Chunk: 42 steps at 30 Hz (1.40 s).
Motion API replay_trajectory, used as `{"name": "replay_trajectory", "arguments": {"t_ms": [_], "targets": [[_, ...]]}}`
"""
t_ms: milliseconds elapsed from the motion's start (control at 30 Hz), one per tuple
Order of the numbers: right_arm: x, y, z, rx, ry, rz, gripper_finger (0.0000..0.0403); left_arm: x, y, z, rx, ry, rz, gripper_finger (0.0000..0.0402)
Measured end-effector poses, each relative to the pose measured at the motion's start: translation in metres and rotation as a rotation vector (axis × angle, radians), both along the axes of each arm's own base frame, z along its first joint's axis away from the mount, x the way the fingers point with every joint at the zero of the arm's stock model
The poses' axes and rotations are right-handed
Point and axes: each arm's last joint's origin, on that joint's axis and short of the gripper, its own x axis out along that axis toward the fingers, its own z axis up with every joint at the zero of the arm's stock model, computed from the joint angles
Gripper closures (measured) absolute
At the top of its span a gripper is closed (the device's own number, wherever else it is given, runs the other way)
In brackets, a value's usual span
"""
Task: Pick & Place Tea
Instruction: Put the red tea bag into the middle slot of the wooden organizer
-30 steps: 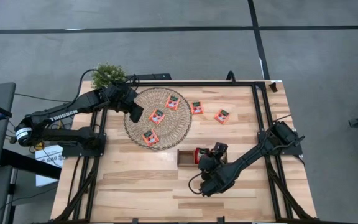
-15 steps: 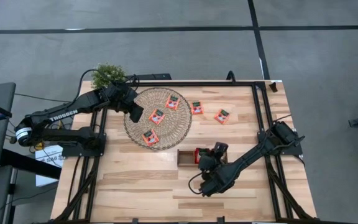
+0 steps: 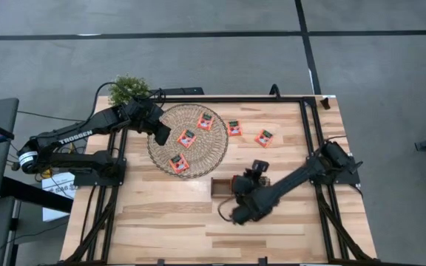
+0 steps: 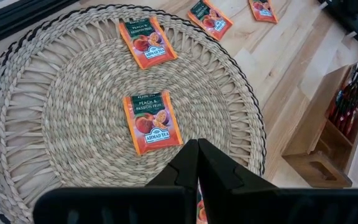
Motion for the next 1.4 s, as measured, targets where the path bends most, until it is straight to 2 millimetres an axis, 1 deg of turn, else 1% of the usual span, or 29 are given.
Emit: {"name": "replay_trajectory", "arguments": {"t_ms": [100, 167, 233, 367, 500, 733, 1000, 1400], "targets": [[0.014, -0.011, -0.005, 0.04, -0.021, 0.004, 0.0333, 0.0, 0.0, 0.0, 0.0, 0.0, 0.0, 0.0402], [0.02, -0.017, -0.008, 0.071, -0.014, 0.008, 0.0334, 0.0, 0.0, 0.0, 0.0, 0.0, 0.0, 0.0401], [0.02, -0.022, -0.013, 0.081, 0.002, 0.004, 0.0335, 0.0, 0.0, 0.0, 0.0, 0.0, 0.0, 0.0402], [0.013, -0.029, -0.025, 0.074, 0.038, -0.035, 0.0335, 0.0, 0.0, 0.0, 0.0, 0.001, -0.001, 0.0401], [0.01, -0.023, -0.026, 0.072, 0.035, -0.023, 0.0335, 0.0, 0.0, 0.0, 0.014, 0.006, -0.013, 0.0401], [0.01, -0.009, -0.027, 0.11, -0.023, 0.011, 0.0335, 0.0, 0.0, 0.001, 0.025, 0.001, -0.02, 0.0402], [0.013, -0.011, -0.028, 0.138, -0.035, -0.001, 0.0335, 0.001, 0.001, 0.001, 0.029, -0.004, -0.02, 0.0401], [0.013, -0.007, -0.029, 0.192, -0.052, -0.018, 0.0335, 0.001, 0.001, 0.001, 0.031, -0.003, -0.023, 0.0402]]}}
